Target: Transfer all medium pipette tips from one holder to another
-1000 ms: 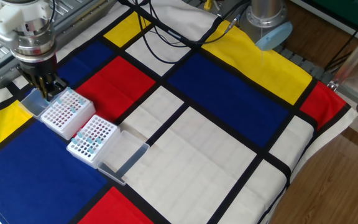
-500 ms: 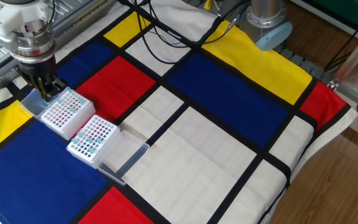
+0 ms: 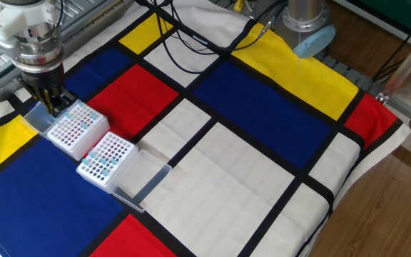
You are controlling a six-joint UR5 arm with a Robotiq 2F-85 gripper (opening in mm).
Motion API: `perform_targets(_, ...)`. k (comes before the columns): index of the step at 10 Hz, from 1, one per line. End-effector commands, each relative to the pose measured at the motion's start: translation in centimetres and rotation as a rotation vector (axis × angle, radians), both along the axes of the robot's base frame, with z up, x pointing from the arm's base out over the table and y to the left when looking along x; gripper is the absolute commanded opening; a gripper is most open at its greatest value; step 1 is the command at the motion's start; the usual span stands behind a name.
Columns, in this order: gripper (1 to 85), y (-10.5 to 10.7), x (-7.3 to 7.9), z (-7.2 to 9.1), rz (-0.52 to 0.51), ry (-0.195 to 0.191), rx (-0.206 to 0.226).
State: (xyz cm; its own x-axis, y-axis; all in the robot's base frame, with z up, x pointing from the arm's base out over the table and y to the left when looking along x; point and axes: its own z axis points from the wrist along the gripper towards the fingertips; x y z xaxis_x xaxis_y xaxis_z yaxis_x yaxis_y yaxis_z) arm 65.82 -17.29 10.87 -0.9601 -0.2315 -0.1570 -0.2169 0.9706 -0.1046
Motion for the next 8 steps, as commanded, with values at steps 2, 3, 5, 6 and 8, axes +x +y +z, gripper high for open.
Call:
perform_targets(2,11.0,0.7,-0.9,-0.4,0.020,0.034,0.043)
perform_targets(3,12.7,0.8,-1.2,-0.5,0.030,0.046,0.046)
perform_targets(5,16.7,0.9,-1.7,-0.6,0.045,0.065,0.049)
perform_targets(6,18.7,1.0,-1.8,-0.6,0.048,0.067,0.050)
perform_targets(8,22.3,0.9,-2.0,-0.6,0.054,0.073,0.049)
